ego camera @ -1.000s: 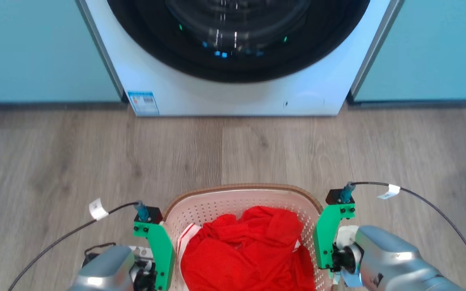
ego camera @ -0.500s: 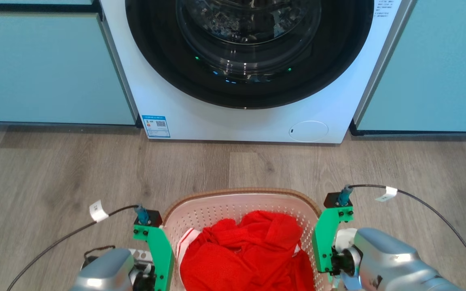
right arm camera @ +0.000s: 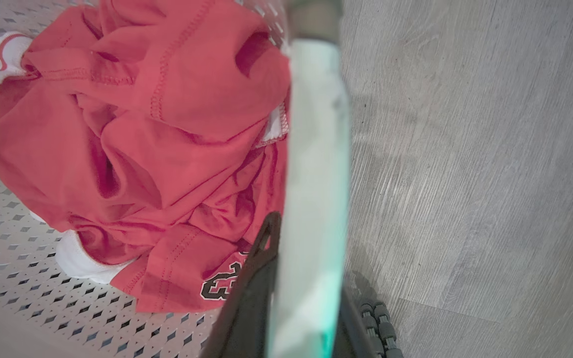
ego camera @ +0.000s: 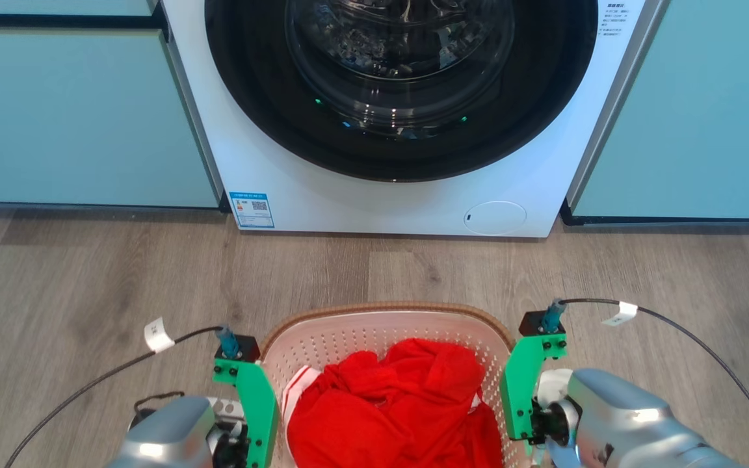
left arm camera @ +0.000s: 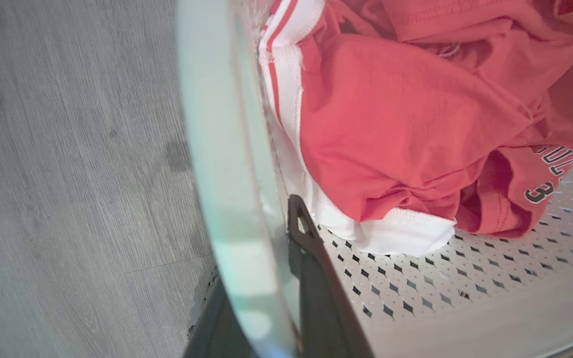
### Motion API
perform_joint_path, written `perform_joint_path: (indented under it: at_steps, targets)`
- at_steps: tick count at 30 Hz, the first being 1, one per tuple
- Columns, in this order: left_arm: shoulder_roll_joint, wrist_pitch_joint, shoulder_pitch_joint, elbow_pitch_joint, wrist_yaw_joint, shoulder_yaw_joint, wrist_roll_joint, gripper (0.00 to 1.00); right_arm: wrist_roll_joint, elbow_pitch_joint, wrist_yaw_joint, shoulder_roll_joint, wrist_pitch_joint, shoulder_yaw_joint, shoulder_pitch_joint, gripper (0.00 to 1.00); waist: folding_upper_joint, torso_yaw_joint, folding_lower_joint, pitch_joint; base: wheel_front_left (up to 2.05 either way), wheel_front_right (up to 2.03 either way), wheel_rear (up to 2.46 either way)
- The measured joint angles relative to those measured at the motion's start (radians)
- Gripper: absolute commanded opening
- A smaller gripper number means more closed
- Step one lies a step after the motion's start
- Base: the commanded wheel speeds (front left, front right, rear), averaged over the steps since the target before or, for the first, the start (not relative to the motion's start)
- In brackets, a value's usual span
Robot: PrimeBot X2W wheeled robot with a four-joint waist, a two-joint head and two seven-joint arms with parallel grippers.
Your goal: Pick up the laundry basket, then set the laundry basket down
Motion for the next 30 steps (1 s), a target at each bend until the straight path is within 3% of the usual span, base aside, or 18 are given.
perform_joint_path:
  at_steps: [30]
  targets:
    - [0.001,0.0,-0.001,0.004,0.0,-0.046,-0.036,0.0,0.06,0.006,0.0,0.0,-0.013,0.062,-0.001,0.0,-0.0001,-0.003,0.0002,-0.005,0.0,0.0,0.0]
